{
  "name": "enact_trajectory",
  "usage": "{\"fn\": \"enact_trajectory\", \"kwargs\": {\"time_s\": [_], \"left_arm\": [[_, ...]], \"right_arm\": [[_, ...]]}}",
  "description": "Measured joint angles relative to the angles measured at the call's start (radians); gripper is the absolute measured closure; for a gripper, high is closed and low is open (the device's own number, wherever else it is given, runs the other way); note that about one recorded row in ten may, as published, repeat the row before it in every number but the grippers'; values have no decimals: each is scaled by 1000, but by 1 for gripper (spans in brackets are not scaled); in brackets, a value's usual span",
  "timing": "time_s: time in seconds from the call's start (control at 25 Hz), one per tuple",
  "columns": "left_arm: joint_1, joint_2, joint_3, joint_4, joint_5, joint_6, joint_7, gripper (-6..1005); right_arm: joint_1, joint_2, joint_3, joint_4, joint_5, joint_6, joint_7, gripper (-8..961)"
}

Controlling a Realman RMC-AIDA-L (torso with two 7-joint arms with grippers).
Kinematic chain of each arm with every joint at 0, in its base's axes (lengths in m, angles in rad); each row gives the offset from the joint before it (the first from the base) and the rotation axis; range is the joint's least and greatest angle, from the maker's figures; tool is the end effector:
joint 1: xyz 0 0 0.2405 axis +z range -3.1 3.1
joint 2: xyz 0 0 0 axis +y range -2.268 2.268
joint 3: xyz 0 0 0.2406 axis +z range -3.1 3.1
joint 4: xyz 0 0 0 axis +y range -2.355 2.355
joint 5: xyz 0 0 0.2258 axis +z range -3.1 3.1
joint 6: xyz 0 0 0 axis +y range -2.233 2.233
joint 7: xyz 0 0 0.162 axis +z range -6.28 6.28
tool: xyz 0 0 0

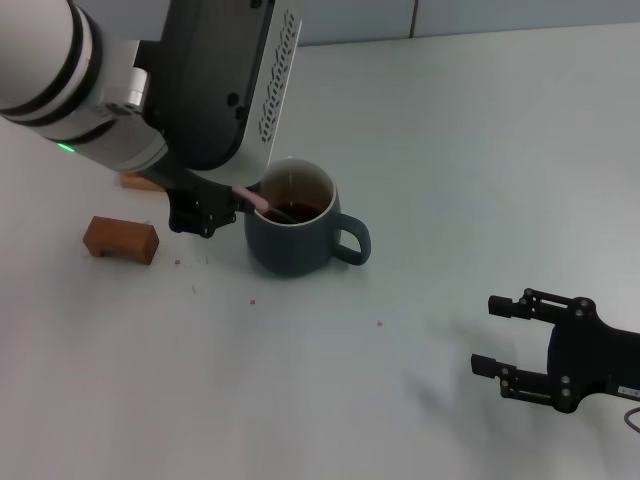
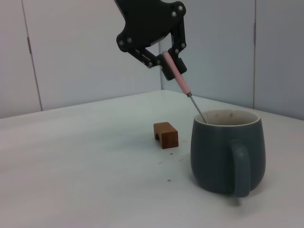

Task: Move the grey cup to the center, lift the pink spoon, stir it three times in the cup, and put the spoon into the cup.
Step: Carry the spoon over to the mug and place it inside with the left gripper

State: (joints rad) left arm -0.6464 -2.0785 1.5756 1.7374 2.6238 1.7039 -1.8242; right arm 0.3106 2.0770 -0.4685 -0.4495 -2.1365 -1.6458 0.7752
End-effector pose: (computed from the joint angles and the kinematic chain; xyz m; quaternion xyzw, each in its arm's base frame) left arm -0.0739 0.3366 0.0027 -0.9346 0.2297 0.2477 0.1117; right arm 0.3304 0.2409 -0.0300 -0.9433 0.1297 0.2422 0.1861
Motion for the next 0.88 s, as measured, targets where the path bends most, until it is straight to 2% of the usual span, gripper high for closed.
{"fn": "enact_trajectory", "kwargs": {"time_s": [0.48,0.6,0.88], "left_arm": [[-6,0,12,-46,34,-76,-6,869],[-6,0,8,-48,73,-64,-30,868],[-1,2,9,-31,58,-20,-33,868]], "right_arm": [[-5,2,-5,0,0,0,-1,235],[-5,2,-5,5,1,0,-1,235],[-2,1,-5,8,0,0,-1,235]]}}
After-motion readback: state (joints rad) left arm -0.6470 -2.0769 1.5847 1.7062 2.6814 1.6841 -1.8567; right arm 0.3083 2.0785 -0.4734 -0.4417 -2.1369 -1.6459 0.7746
